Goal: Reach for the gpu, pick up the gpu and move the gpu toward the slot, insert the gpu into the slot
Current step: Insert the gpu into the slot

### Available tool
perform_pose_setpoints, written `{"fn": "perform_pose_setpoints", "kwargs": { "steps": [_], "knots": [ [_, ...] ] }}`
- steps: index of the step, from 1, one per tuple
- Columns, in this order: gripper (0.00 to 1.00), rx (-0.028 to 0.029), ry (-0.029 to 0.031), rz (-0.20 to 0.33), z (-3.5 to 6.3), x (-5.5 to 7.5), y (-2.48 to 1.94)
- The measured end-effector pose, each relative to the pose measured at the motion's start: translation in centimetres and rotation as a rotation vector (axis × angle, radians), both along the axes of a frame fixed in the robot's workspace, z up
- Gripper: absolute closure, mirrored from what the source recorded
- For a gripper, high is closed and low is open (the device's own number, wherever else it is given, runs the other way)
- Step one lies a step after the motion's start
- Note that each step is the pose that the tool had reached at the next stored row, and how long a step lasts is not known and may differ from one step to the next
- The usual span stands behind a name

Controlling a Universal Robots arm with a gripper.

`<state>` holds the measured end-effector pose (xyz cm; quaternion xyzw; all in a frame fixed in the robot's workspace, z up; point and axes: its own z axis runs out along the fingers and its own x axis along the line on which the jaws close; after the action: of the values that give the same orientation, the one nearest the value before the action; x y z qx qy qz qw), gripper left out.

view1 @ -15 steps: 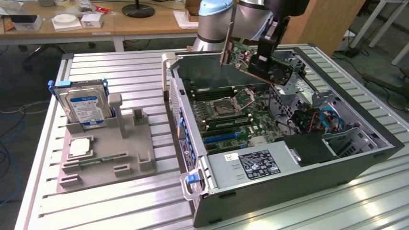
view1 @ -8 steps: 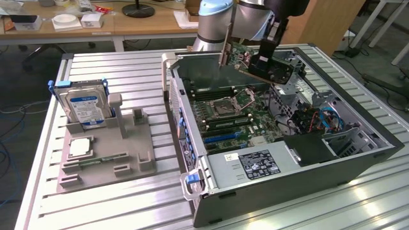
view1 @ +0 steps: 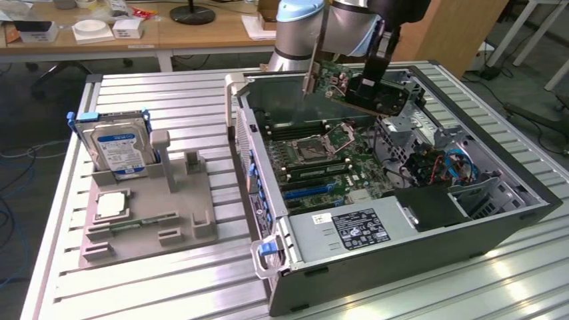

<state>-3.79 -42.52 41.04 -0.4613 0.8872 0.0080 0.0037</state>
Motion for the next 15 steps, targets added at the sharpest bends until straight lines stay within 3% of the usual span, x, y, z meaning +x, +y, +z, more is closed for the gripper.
{"fn": "perform_pose_setpoints", "kwargs": {
  "steps": [15],
  "knots": [
    [0.73, -0.0001, 0.0001, 0.174, 0.01, 0.0, -0.03]
  ]
}}
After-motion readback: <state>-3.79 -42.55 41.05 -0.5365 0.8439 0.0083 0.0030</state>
